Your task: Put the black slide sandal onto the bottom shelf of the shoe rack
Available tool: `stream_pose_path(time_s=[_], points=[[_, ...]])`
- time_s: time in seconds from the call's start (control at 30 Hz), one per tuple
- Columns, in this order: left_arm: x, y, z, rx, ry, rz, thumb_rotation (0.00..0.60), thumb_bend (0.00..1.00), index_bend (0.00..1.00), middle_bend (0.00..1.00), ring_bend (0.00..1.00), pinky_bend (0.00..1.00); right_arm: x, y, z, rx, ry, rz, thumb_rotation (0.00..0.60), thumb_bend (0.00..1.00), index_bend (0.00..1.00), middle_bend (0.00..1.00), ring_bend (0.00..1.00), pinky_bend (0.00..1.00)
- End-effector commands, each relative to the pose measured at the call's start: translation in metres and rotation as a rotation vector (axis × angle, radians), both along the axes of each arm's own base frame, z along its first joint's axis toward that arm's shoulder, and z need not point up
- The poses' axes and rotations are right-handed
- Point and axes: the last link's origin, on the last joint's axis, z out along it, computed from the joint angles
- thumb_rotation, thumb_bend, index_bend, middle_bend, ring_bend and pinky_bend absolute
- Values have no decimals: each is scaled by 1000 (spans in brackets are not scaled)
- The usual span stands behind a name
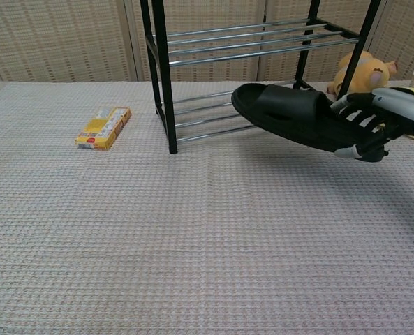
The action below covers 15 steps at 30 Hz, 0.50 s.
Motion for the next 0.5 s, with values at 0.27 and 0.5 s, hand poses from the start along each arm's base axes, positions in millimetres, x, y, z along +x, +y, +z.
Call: stream_pose_path(time_s=[0.27, 0.5], points=[[-3, -1, 1, 0, 4, 14, 600, 174, 318, 200, 199, 310, 32, -56, -26, 7, 13, -68, 600, 409, 376, 402, 284, 437], [-11, -3, 3, 8, 4, 44, 600, 174, 318, 200, 199, 310, 57, -84, -43, 18, 9, -117, 600, 409, 377, 364, 232, 437]])
